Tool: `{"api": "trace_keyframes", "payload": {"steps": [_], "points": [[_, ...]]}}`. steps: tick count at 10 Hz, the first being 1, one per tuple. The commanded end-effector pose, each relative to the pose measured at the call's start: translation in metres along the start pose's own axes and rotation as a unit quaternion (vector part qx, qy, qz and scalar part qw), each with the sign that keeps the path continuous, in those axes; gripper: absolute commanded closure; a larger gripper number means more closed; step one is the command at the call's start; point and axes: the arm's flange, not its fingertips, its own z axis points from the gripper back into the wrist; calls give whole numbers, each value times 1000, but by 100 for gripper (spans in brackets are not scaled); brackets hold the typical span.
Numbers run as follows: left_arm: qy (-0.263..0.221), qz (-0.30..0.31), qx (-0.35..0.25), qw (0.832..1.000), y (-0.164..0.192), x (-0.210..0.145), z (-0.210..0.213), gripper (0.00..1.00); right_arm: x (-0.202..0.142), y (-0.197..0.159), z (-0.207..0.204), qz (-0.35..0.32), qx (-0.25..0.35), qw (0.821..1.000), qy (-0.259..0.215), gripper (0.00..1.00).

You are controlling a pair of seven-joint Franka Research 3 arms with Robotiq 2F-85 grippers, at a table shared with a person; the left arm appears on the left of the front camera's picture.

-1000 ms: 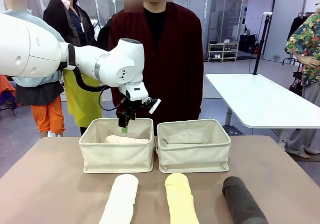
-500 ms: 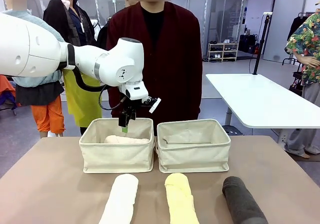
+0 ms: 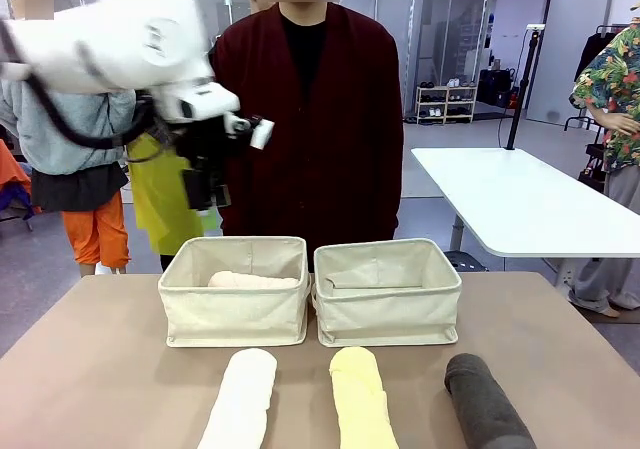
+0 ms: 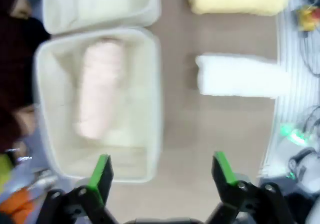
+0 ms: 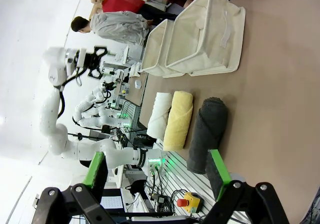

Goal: Divide the towels into two baskets.
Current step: Pick up one hotel-folded towel from the bottom of the table and place it in the Fabric basket indicated by the person.

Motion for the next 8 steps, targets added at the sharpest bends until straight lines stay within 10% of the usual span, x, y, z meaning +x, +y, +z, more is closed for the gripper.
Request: {"api": "trace_keyframes", "payload": {"steps": [1, 4, 6, 8], "points": [[-79, 91, -28, 992, -51, -69, -12, 0, -1, 3, 1, 5, 5, 1000, -1, 0], [-207, 178, -81, 959, -94, -153, -10, 0, -1, 3, 1, 5, 5, 1000, -1, 0], [-357, 239, -122, 895, -120, -246, -10, 0, -1, 3, 1, 5, 5, 1000, -1, 0], [-394, 329, -160, 843, -145, -327, -34, 0, -1, 3, 1, 5, 5, 1000, -1, 0]]}}
